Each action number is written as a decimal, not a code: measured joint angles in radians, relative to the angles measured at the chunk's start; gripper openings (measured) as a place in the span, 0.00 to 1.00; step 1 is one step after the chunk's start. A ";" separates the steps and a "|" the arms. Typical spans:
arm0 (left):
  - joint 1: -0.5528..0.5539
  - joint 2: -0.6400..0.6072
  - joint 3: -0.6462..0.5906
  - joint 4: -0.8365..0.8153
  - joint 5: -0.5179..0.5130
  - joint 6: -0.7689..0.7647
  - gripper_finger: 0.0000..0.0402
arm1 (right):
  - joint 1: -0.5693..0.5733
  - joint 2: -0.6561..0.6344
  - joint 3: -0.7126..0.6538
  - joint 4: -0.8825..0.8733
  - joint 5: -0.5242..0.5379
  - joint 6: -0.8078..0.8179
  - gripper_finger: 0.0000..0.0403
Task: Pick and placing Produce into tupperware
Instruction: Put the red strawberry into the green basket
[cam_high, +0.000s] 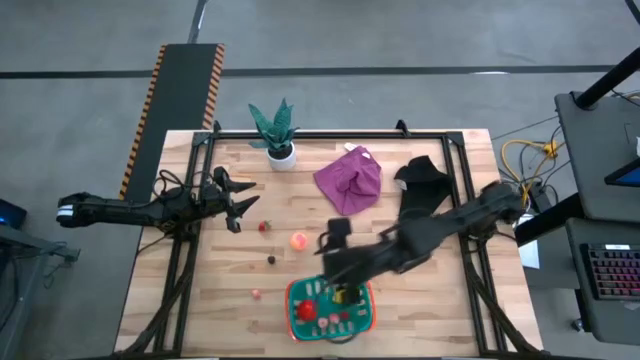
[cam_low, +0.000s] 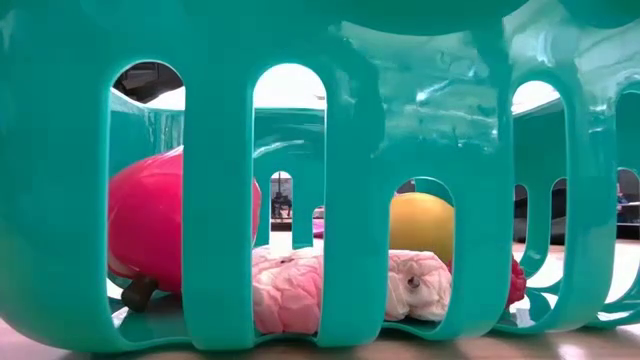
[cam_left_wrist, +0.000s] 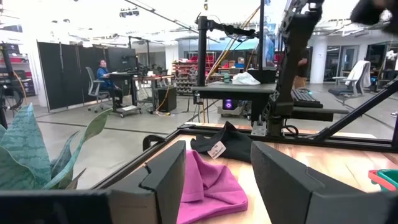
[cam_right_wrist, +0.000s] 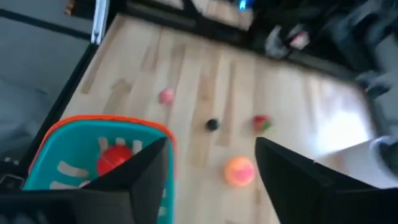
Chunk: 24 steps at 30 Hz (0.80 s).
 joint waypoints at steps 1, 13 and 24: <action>0.000 0.000 0.000 0.000 0.000 0.000 0.42 | 0.000 -0.040 -0.029 0.013 0.000 -0.026 0.54; 0.000 0.002 0.000 0.000 -0.002 0.001 0.42 | -0.158 -0.566 -0.859 0.681 -0.019 -0.217 0.14; 0.000 -0.001 0.000 0.000 -0.002 0.001 0.42 | -0.399 -0.674 -1.121 1.005 -0.244 -0.295 0.02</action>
